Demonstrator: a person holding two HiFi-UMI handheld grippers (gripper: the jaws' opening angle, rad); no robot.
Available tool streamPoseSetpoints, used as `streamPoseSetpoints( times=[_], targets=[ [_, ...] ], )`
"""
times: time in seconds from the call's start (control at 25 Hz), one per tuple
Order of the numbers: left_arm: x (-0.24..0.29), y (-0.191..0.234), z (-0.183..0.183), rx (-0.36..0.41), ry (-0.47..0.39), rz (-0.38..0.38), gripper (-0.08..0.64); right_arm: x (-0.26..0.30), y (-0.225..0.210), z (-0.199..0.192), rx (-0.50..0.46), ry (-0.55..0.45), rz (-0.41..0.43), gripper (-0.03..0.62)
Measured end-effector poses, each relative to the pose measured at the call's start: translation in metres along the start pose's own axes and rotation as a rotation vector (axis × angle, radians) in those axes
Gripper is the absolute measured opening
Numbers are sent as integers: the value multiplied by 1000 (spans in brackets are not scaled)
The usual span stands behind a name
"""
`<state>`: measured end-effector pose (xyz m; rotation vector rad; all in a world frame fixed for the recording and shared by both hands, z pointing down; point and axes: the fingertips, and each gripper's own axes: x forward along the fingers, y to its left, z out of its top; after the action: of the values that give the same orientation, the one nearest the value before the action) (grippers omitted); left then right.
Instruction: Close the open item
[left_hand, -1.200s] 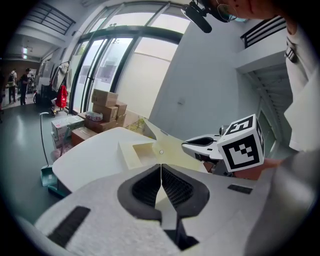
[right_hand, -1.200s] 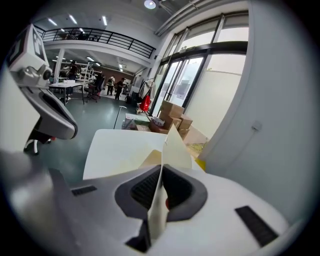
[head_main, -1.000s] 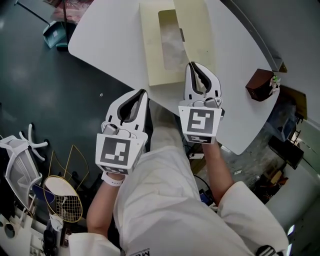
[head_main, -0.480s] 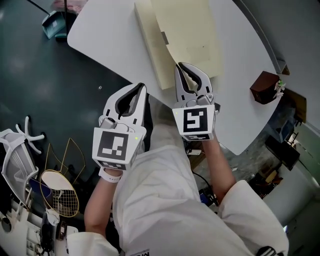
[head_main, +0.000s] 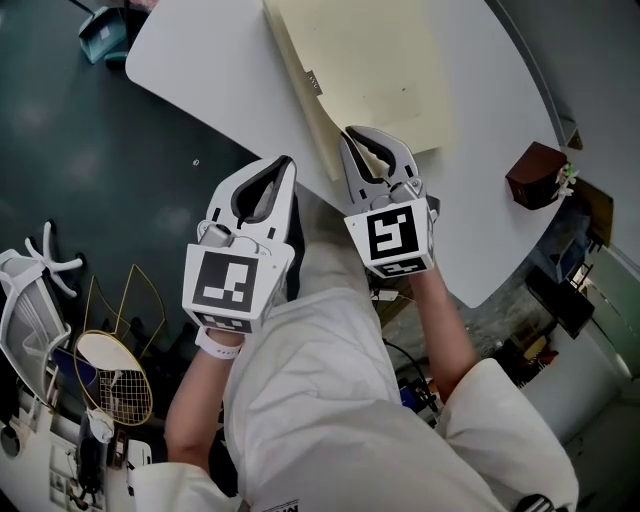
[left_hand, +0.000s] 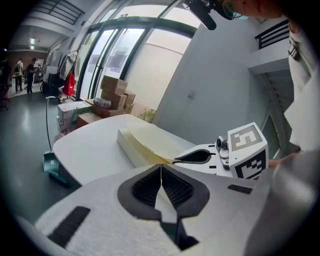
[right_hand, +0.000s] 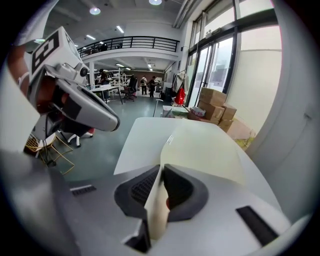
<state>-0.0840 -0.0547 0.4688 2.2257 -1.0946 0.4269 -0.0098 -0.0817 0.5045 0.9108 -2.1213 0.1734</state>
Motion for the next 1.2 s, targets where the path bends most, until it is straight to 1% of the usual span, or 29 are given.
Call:
streamPoseSetpoints(
  times=[0.12,0.36,0.84,1.08,1.2],
  targets=[
    [6,0,-4,-6,12,-5,29,3,2,-2,11,-9,47,28],
    [19,-1,-12,-18,25,-12,29,9,2,-10,-21,43,89,31],
    [30,8,-19,-52,36,11,29,17,7,-18,-38,84,180,41],
    [37,5,-23,-57,26,15,29,25,11,-25,-69,199,218,49],
    [39,4,-24,-68,24,16,29,28,11,-26,-62,249,252,51]
  ],
)
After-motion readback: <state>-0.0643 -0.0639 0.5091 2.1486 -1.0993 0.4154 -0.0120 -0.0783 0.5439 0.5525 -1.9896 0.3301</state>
